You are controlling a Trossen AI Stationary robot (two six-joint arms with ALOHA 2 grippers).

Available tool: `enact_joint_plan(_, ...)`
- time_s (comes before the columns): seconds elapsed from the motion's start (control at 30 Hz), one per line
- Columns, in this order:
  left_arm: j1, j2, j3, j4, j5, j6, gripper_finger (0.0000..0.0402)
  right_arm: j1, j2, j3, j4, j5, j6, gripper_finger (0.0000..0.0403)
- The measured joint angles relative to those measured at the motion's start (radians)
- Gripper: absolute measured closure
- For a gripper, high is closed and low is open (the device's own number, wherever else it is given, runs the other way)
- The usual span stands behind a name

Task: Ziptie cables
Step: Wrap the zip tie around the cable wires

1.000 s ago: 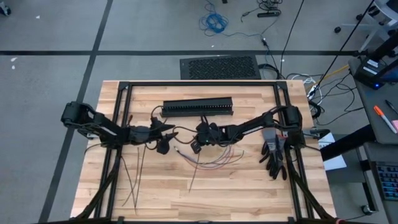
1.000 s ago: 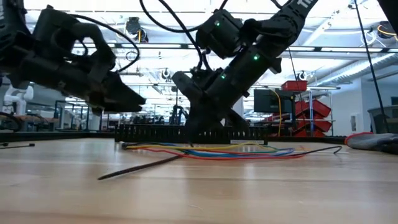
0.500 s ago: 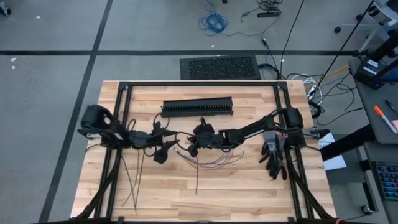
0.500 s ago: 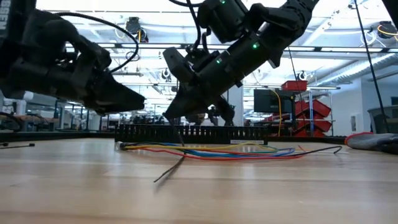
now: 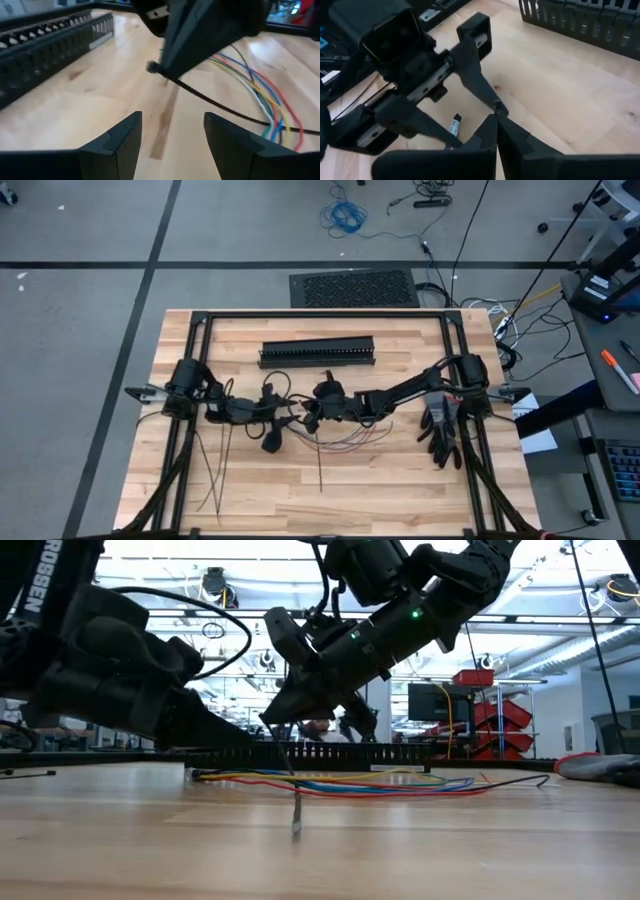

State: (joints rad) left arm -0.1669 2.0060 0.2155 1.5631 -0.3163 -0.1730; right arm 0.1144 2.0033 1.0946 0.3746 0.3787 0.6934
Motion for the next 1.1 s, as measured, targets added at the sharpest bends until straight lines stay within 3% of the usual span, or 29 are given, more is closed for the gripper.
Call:
enact_joint_plan(0.57, 0.000, -0.011, 0.075, 0.001, 0.060, -0.032, 0.0194, 0.012, 0.000, 0.000, 0.046, 0.016, -0.005, 0.0403)
enact_joint_plan(1.1, 0.001, -0.011, 0.070, 0.000, 0.048, -0.031, 0.0347, 0.013, -0.001, 0.000, 0.048, 0.035, -0.003, 0.0403)
